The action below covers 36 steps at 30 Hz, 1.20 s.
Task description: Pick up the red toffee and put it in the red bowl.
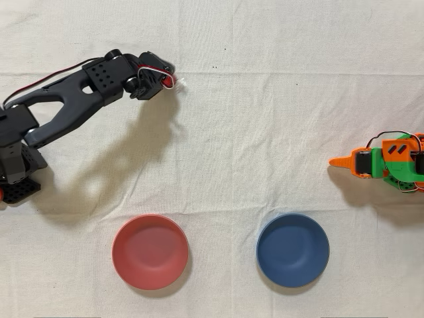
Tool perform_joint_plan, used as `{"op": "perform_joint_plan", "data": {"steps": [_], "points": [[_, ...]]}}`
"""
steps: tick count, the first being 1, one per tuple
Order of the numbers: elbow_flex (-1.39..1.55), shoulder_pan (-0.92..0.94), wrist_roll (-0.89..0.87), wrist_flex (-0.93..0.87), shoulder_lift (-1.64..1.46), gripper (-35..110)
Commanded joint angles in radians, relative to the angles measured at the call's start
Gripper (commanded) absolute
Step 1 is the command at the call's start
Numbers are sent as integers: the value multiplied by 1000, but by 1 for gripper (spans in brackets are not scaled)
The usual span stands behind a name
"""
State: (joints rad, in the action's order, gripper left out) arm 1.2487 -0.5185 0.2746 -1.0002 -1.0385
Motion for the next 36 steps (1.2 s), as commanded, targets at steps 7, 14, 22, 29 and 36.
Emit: {"op": "perform_joint_plan", "data": {"steps": [7,14,22,29,36], "points": [[114,21,43,-84,-407,9],[242,94,106,-155,-649,9],[244,245,189,-295,-828,9],[236,405,235,-356,-896,9],[218,578,282,-374,-913,9]]}}
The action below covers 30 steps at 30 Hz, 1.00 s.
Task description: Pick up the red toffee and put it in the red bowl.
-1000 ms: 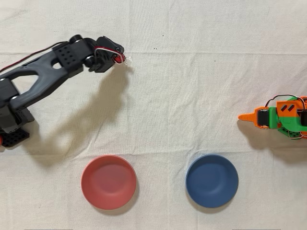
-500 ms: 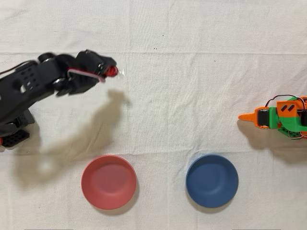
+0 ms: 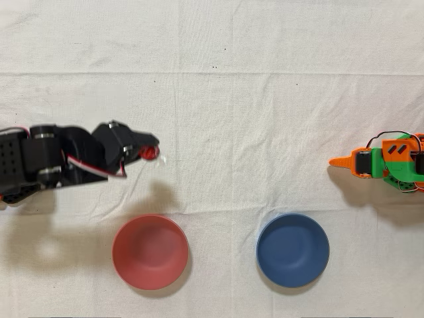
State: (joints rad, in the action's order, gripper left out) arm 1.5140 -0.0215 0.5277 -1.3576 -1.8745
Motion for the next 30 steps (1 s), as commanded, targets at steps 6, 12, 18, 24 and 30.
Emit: {"op": "perform_joint_plan", "data": {"steps": [6,12,18,24,30], "points": [[-84,227,78,-25,-54,9],[-94,354,104,-3,-11,9],[-97,454,114,20,20,9],[-38,537,135,77,43,9],[49,601,146,175,83,9]]}}
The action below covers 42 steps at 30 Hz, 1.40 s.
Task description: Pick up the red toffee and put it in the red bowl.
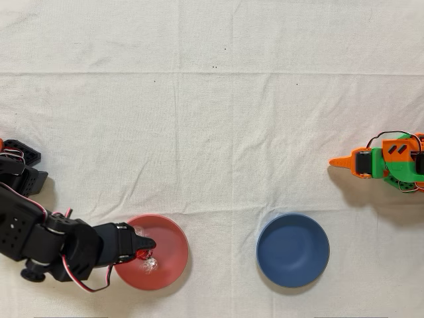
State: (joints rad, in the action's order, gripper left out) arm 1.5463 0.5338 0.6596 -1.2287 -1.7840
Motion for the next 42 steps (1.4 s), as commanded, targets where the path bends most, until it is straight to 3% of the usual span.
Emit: {"op": "perform_joint_plan", "data": {"steps": [1,28,42], "points": [[21,51,15,54,2,9],[101,106,57,207,109,9],[106,121,66,221,77,25]]}}
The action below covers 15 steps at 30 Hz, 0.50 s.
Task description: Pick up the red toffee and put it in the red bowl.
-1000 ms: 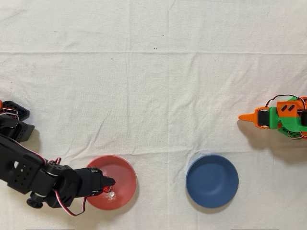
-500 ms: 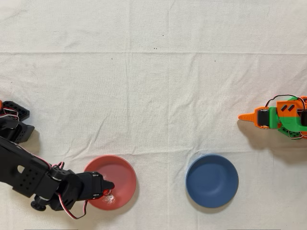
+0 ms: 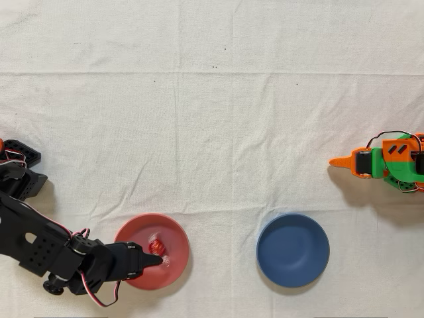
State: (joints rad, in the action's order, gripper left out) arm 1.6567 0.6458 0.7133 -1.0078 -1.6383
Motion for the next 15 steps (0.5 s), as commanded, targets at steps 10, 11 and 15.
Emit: {"op": "perform_joint_plan", "data": {"steps": [10,11,15], "points": [[-2,38,26,-23,-95,25],[6,41,26,-25,-100,25],[48,48,41,-46,-137,25]]}}
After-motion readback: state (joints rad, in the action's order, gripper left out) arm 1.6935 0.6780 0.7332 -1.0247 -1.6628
